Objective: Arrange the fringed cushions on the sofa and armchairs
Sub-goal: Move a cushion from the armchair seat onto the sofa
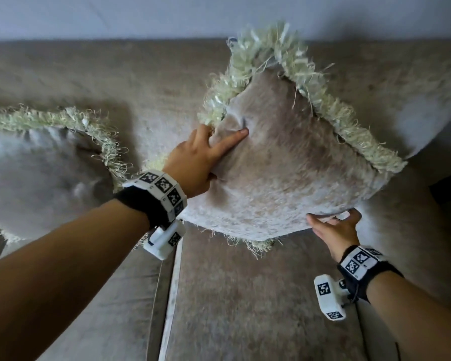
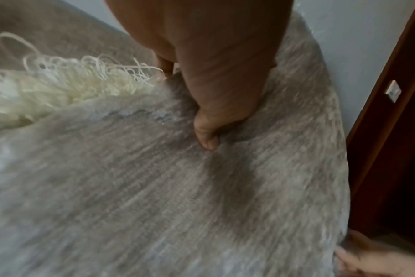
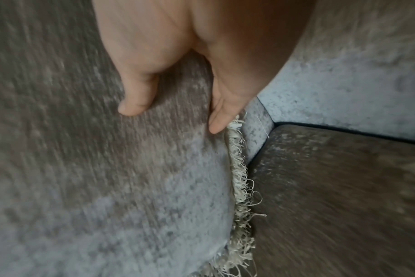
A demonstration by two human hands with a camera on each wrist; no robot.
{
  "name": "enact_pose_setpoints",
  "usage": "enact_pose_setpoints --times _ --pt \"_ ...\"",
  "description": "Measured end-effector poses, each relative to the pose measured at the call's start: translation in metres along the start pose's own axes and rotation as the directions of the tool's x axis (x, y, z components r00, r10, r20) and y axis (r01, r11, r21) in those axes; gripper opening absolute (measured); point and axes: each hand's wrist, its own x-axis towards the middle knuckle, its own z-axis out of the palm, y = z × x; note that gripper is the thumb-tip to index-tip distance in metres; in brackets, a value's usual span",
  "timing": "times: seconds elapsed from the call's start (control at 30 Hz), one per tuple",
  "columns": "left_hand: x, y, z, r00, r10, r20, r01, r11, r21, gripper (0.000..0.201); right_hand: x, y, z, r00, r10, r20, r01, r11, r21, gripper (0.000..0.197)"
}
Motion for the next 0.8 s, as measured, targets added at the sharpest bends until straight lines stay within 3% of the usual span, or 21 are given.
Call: enact_pose_setpoints --times 0.1,0.17,0.23,0.3,0.4,0.47,0.57,0.67,0.8 --pt "0.009 -0.001 0.011 0.997 -0.062 -0.037 0.062 0.998 0.006 0.126 0.007 0.008 0.004 0.992 0.056 0.115 -0.054 0.998 -0.027 0.124" --pt "0.009 -0.003 0.014 0.996 -0.064 -0.069 0.064 0.998 0.005 0.125 -0.001 0.006 0.006 0.99 0.078 0.12 -0.075 0.997 -0.032 0.126" --pt "0.001 -0.009 0.018 0.987 -0.056 -0.153 0.054 0.998 -0.016 0.118 -0.018 -0.006 0.004 0.999 -0.038 0.007 0.039 0.996 -0.084 0.108" --pt "-0.016 -0.017 0.025 0.961 -0.072 -0.267 0.062 0.997 -0.046 0.104 -0.032 -0.017 -0.004 0.975 -0.173 -0.141 0.156 0.98 -0.127 0.108" --pt "-0.053 -0.025 0.04 0.887 -0.139 -0.441 0.112 0.99 -0.087 0.084 -0.051 -0.045 -0.022 0.869 -0.439 -0.228 0.378 0.887 -0.266 0.115" --pt "-0.076 -0.026 0.052 0.868 -0.156 -0.472 0.118 0.987 -0.109 0.078 -0.061 -0.069 -0.036 0.792 -0.592 -0.15 0.498 0.768 -0.403 0.117" --pt "-0.097 -0.029 0.066 0.929 -0.205 -0.307 0.172 0.976 -0.13 0.087 -0.067 -0.107 -0.044 0.708 -0.703 0.072 0.62 0.569 -0.54 0.115" --pt "-0.099 -0.036 0.078 0.957 -0.274 -0.095 0.261 0.957 -0.124 0.102 -0.058 -0.127 -0.042 0.709 -0.634 0.31 0.618 0.347 -0.706 0.118" --pt "-0.077 -0.045 0.091 0.957 -0.288 0.022 0.286 0.935 -0.209 0.109 -0.034 -0.121 -0.033 0.74 -0.581 0.34 0.593 0.325 -0.737 0.121"
